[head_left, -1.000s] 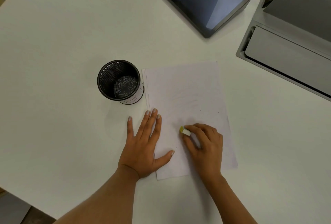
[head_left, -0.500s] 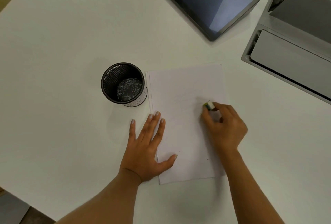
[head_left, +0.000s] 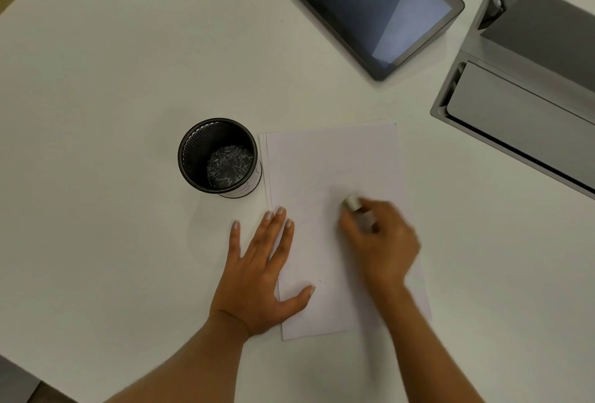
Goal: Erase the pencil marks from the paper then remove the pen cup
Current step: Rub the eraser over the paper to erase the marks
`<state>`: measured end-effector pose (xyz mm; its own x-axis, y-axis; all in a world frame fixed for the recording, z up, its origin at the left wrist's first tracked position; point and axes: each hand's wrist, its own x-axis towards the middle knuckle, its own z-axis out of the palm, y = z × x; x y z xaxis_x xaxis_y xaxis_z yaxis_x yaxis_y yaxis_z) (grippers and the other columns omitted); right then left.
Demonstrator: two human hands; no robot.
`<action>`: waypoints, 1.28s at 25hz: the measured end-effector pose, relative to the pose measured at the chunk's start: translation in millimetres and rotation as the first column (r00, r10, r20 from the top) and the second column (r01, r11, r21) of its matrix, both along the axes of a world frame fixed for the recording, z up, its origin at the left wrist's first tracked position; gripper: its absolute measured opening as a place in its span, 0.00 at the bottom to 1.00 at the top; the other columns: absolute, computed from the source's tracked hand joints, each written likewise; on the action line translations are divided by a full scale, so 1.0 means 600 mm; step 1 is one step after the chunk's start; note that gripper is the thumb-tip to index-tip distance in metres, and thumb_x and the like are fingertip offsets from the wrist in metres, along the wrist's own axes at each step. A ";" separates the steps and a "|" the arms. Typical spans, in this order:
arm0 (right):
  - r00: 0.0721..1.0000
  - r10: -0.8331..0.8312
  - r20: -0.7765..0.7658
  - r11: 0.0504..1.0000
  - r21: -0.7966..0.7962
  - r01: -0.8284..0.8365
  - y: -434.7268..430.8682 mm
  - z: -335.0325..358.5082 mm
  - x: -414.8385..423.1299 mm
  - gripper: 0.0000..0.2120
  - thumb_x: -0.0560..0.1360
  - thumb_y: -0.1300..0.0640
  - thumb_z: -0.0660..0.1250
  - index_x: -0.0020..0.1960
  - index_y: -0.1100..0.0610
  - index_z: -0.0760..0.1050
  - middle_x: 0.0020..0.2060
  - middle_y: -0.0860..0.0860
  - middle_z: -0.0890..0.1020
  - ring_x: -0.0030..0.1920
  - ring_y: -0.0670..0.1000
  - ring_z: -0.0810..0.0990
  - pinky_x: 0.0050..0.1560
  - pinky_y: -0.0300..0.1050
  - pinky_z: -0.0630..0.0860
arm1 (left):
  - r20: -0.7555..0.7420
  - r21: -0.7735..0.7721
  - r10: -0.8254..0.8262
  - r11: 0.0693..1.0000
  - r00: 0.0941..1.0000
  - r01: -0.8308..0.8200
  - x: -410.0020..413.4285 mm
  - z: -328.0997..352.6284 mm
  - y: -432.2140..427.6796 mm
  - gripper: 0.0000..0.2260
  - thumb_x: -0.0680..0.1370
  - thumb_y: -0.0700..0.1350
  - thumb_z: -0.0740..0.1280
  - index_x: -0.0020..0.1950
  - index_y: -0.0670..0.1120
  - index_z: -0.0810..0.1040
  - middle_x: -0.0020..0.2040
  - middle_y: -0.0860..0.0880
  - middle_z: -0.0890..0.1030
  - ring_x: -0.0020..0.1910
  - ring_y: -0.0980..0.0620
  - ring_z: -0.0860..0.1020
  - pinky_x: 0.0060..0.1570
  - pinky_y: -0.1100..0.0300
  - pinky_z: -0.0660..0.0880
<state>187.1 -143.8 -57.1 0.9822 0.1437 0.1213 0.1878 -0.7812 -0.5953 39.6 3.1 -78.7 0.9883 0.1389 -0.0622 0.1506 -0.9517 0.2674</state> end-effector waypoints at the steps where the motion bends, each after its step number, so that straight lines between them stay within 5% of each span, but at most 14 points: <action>1: 0.988 0.152 -0.006 0.988 0.020 -0.152 0.016 -0.002 -0.041 0.12 0.71 0.42 0.67 0.44 0.49 0.83 0.38 0.44 0.83 0.32 0.48 0.81 0.31 0.38 0.73 | 0.001 -0.004 -0.004 1.000 1.000 0.004 0.000 -0.001 0.000 0.42 0.75 0.68 0.61 0.80 0.42 0.61 0.82 0.44 0.57 0.81 0.46 0.56 0.76 0.33 0.51; 4: 0.911 0.408 0.063 0.913 -0.040 -0.406 0.026 -0.008 -0.085 0.07 0.71 0.48 0.73 0.45 0.51 0.84 0.40 0.45 0.84 0.32 0.46 0.80 0.28 0.41 0.73 | 0.008 -0.007 -0.010 1.000 1.000 0.010 -0.001 -0.004 0.000 0.42 0.74 0.68 0.62 0.80 0.42 0.62 0.82 0.44 0.57 0.81 0.46 0.56 0.76 0.33 0.51; 9: 0.996 -0.093 -0.010 0.995 -0.042 0.092 -0.002 0.008 0.049 0.07 0.72 0.45 0.73 0.46 0.47 0.83 0.41 0.44 0.83 0.34 0.51 0.81 0.33 0.42 0.74 | 0.008 0.015 0.000 1.000 1.000 0.000 0.002 0.000 -0.001 0.42 0.75 0.67 0.61 0.80 0.42 0.62 0.82 0.44 0.57 0.81 0.46 0.57 0.75 0.31 0.54; 11: 0.996 0.029 -0.085 1.000 0.002 -0.029 0.020 0.009 0.003 0.07 0.72 0.45 0.73 0.46 0.47 0.83 0.41 0.43 0.83 0.34 0.49 0.81 0.34 0.42 0.75 | 0.007 0.012 0.002 1.000 1.000 -0.002 0.001 -0.003 -0.001 0.41 0.75 0.68 0.61 0.80 0.42 0.62 0.82 0.44 0.58 0.81 0.46 0.57 0.75 0.32 0.54; 14: 0.933 0.361 0.010 0.932 -0.036 -0.360 0.030 0.007 -0.074 0.08 0.71 0.46 0.72 0.45 0.48 0.84 0.40 0.43 0.84 0.33 0.46 0.81 0.31 0.42 0.75 | 0.010 0.018 -0.014 1.000 1.000 0.014 0.000 -0.003 0.000 0.41 0.75 0.68 0.60 0.80 0.42 0.61 0.82 0.43 0.57 0.81 0.45 0.57 0.75 0.32 0.53; 19: 0.994 -0.101 0.038 0.995 -0.018 0.101 -0.009 0.006 0.056 0.12 0.72 0.42 0.70 0.46 0.49 0.84 0.41 0.45 0.85 0.33 0.51 0.81 0.35 0.46 0.76 | -0.023 0.034 -0.003 0.999 1.000 0.004 0.001 -0.001 -0.001 0.44 0.75 0.68 0.61 0.81 0.40 0.58 0.83 0.43 0.55 0.82 0.46 0.54 0.77 0.35 0.50; 21: 0.998 -0.023 0.051 1.000 -0.004 0.023 0.009 0.002 0.030 0.09 0.71 0.46 0.73 0.45 0.51 0.84 0.40 0.46 0.85 0.33 0.51 0.81 0.36 0.48 0.76 | -0.030 0.022 -0.003 1.000 1.000 0.004 0.000 -0.001 -0.001 0.44 0.75 0.68 0.61 0.81 0.40 0.58 0.83 0.43 0.55 0.82 0.46 0.54 0.77 0.36 0.50; 23: 0.972 0.225 0.067 0.974 -0.023 -0.224 0.038 0.001 -0.042 0.07 0.71 0.48 0.73 0.44 0.51 0.84 0.38 0.47 0.84 0.34 0.50 0.81 0.36 0.48 0.73 | -0.023 0.014 -0.003 1.000 1.000 0.003 0.000 -0.001 0.000 0.43 0.75 0.68 0.61 0.81 0.40 0.59 0.82 0.42 0.56 0.82 0.46 0.55 0.77 0.36 0.51; 26: 0.881 0.440 0.176 0.894 -0.182 -0.410 0.040 -0.007 -0.052 0.07 0.73 0.48 0.73 0.44 0.51 0.84 0.37 0.47 0.84 0.33 0.50 0.79 0.36 0.46 0.65 | -0.021 -0.006 -0.001 1.000 1.000 0.001 0.000 0.001 0.000 0.43 0.75 0.68 0.61 0.81 0.41 0.59 0.82 0.43 0.56 0.81 0.46 0.55 0.77 0.36 0.52; 30: 0.976 0.137 0.167 0.981 -0.158 -0.110 0.028 -0.004 0.038 0.07 0.73 0.48 0.73 0.44 0.51 0.84 0.39 0.47 0.85 0.36 0.51 0.80 0.38 0.45 0.62 | -0.023 0.001 0.003 1.000 1.000 -0.003 0.001 0.004 -0.001 0.44 0.75 0.68 0.61 0.81 0.40 0.58 0.83 0.44 0.55 0.82 0.47 0.54 0.77 0.37 0.52; 32: 0.981 0.156 0.115 0.984 -0.100 -0.145 0.037 -0.006 0.005 0.06 0.73 0.48 0.73 0.45 0.51 0.84 0.40 0.47 0.85 0.36 0.50 0.80 0.38 0.45 0.64 | -0.022 -0.007 0.008 1.000 1.000 -0.008 0.000 0.003 -0.001 0.44 0.75 0.68 0.61 0.81 0.41 0.58 0.83 0.44 0.55 0.82 0.47 0.54 0.77 0.37 0.52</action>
